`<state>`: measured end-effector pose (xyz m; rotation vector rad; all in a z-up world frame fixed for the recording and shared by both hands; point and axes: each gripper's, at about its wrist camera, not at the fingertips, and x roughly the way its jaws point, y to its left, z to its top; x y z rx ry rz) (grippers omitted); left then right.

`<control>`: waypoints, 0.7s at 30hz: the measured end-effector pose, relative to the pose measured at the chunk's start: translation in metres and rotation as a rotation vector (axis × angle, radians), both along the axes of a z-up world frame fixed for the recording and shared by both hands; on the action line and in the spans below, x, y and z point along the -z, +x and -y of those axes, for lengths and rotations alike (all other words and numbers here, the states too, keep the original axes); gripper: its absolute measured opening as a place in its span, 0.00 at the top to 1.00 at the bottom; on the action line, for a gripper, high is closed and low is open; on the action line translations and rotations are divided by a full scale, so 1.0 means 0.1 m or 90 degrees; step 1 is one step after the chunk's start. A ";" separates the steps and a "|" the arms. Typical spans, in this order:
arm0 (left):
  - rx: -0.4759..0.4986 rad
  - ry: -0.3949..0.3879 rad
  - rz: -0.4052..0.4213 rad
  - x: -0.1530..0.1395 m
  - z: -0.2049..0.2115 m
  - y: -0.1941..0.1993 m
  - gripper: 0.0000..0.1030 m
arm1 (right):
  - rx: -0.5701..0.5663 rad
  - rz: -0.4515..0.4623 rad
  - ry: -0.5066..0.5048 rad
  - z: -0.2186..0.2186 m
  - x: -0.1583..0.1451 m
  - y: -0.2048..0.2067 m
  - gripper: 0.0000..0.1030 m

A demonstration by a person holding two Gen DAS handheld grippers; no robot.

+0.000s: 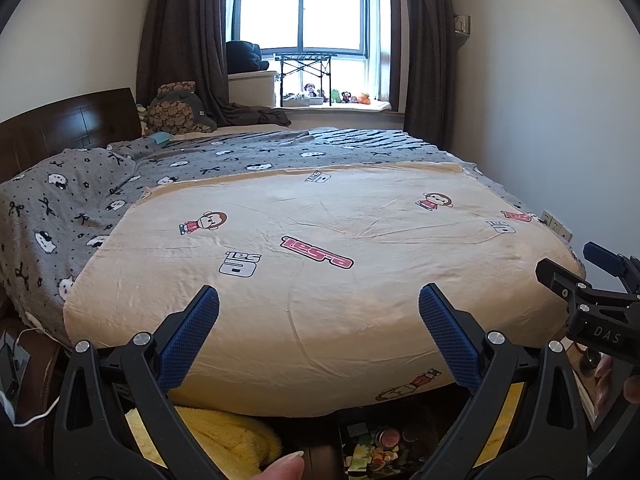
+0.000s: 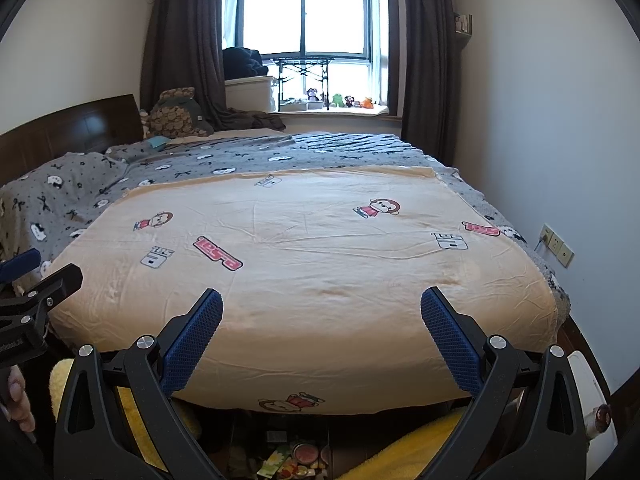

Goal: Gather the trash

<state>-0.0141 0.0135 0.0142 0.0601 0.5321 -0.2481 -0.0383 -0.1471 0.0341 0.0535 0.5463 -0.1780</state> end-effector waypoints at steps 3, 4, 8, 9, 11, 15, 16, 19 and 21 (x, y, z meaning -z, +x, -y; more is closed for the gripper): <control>-0.008 0.004 0.003 -0.01 0.01 -0.01 0.08 | 0.001 0.000 0.000 0.00 0.00 0.00 0.03; -0.008 0.003 0.004 -0.01 0.01 -0.01 0.08 | 0.002 -0.001 0.000 0.00 0.00 0.00 0.03; -0.010 -0.009 -0.004 -0.01 0.01 -0.01 0.08 | 0.002 0.000 0.000 -0.01 0.00 0.00 0.03; -0.011 -0.009 -0.003 -0.01 0.01 -0.01 0.08 | 0.002 -0.001 0.000 -0.01 0.00 0.00 0.03; -0.012 -0.007 0.000 -0.01 0.01 -0.02 0.08 | 0.003 -0.001 0.000 -0.01 0.00 0.00 0.03; -0.011 -0.007 0.003 -0.02 0.01 -0.03 0.08 | 0.003 -0.003 0.001 -0.01 0.00 0.01 0.03; -0.009 -0.010 0.001 -0.02 0.01 -0.03 0.08 | 0.002 -0.003 0.001 -0.01 0.00 0.01 0.03; -0.008 -0.011 -0.003 -0.03 0.02 -0.02 0.08 | 0.003 -0.002 0.001 -0.01 0.00 0.01 0.03; -0.007 -0.009 -0.003 -0.03 0.01 -0.01 0.08 | 0.003 -0.002 0.002 -0.01 0.00 0.01 0.03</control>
